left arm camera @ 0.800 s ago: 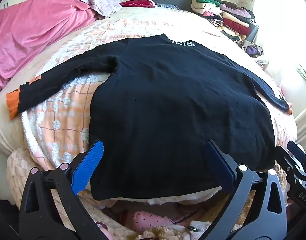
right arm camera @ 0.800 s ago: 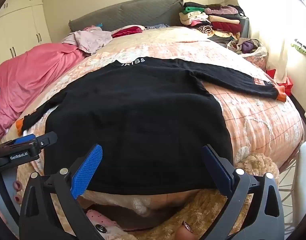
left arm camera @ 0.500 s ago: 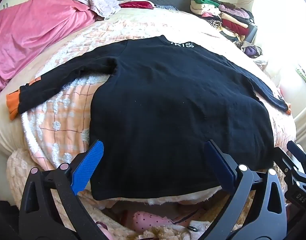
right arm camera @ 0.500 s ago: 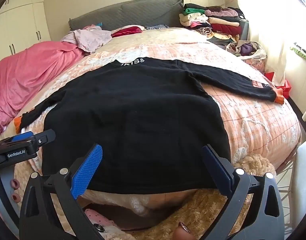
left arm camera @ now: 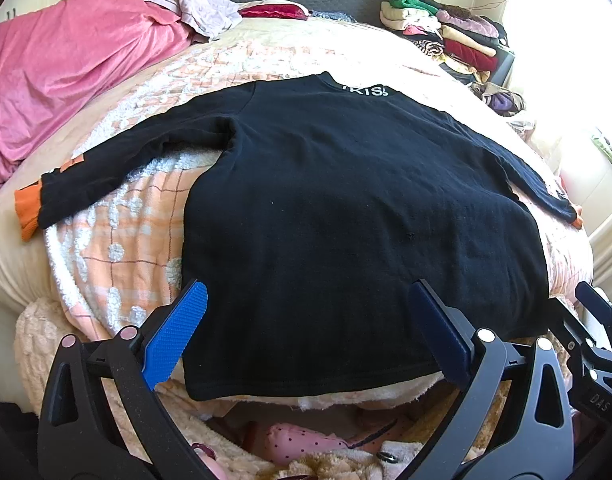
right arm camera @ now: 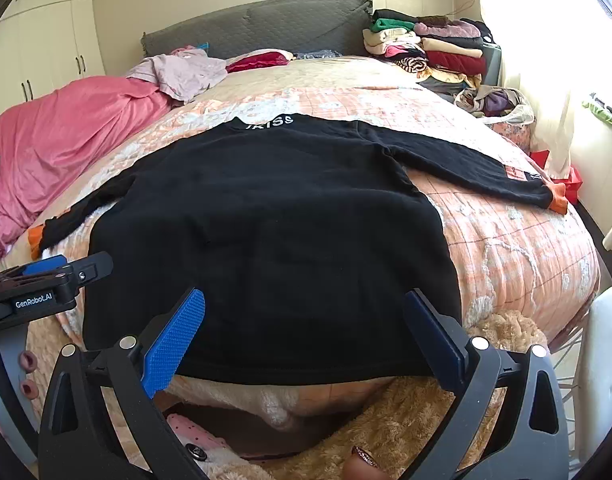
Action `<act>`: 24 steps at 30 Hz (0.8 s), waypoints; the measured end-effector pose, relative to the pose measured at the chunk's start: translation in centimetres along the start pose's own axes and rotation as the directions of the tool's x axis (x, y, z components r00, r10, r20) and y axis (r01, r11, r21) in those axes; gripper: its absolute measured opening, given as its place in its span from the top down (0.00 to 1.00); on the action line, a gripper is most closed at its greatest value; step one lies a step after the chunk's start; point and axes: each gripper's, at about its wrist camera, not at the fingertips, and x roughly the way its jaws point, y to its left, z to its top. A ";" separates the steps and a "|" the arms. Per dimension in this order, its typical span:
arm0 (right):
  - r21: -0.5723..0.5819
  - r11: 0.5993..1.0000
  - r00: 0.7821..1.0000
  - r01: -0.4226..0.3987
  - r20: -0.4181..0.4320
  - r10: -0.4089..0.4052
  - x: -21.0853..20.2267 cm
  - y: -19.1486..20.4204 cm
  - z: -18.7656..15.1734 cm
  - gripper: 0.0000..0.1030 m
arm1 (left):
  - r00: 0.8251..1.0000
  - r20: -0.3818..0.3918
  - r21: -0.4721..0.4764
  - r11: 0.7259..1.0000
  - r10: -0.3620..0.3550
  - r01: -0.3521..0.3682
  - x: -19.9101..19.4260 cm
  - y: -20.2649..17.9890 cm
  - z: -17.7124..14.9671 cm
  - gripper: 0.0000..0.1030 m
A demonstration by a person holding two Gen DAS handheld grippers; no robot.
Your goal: Fold small clothes
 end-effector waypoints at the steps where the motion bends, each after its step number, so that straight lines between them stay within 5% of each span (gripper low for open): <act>1: -0.003 1.000 1.000 0.002 0.001 -0.002 -0.1 0.2 0.1 0.04 | 1.000 0.000 -0.001 1.000 -0.001 0.001 0.0 0.0 0.0 0.08; 24: -0.005 1.000 1.000 -0.004 -0.005 0.004 -0.1 0.4 0.2 0.04 | 1.000 0.005 0.002 1.000 0.002 -0.002 -0.1 0.0 0.0 0.08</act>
